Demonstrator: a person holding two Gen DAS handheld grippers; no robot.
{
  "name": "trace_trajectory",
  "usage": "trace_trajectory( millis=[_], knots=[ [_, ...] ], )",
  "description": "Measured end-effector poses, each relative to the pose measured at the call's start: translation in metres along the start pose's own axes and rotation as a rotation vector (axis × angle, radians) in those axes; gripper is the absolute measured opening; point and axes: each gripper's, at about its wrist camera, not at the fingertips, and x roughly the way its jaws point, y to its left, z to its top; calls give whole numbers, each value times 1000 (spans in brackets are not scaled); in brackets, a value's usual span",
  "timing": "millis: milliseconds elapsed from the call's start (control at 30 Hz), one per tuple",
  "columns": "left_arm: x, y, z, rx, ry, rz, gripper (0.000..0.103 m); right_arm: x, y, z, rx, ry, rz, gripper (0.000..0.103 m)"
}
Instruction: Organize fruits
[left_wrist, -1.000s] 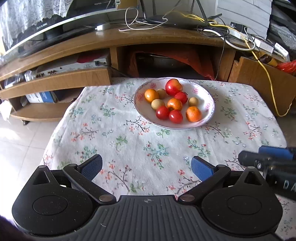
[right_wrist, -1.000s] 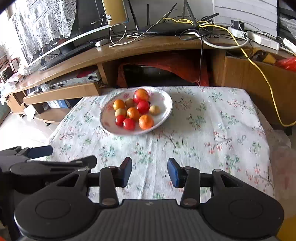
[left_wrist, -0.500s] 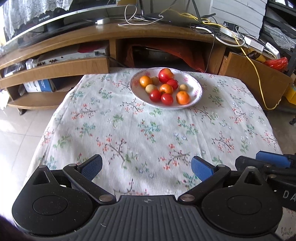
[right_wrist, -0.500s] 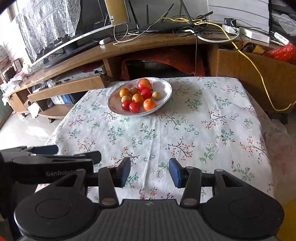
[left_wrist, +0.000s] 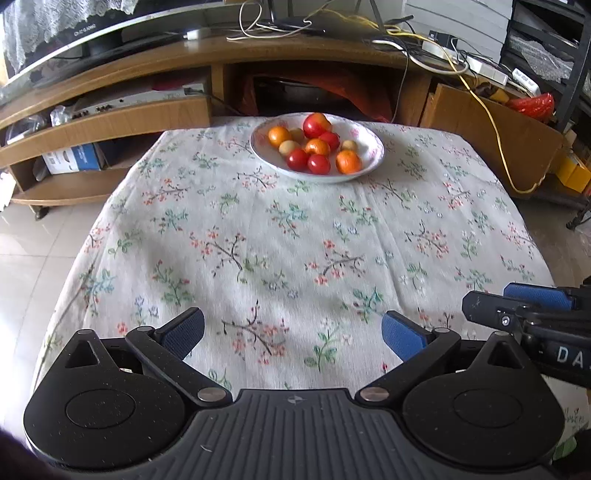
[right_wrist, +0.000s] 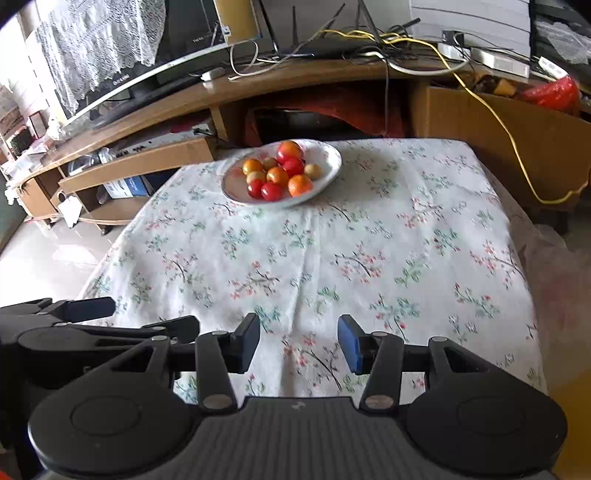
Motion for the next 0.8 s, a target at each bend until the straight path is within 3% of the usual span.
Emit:
trace_trajectory(
  millis=[800],
  knots=[
    [-10,-3,-9,3,-5,-16,103,-8,1,-21,4,33,-13,38]
  ],
)
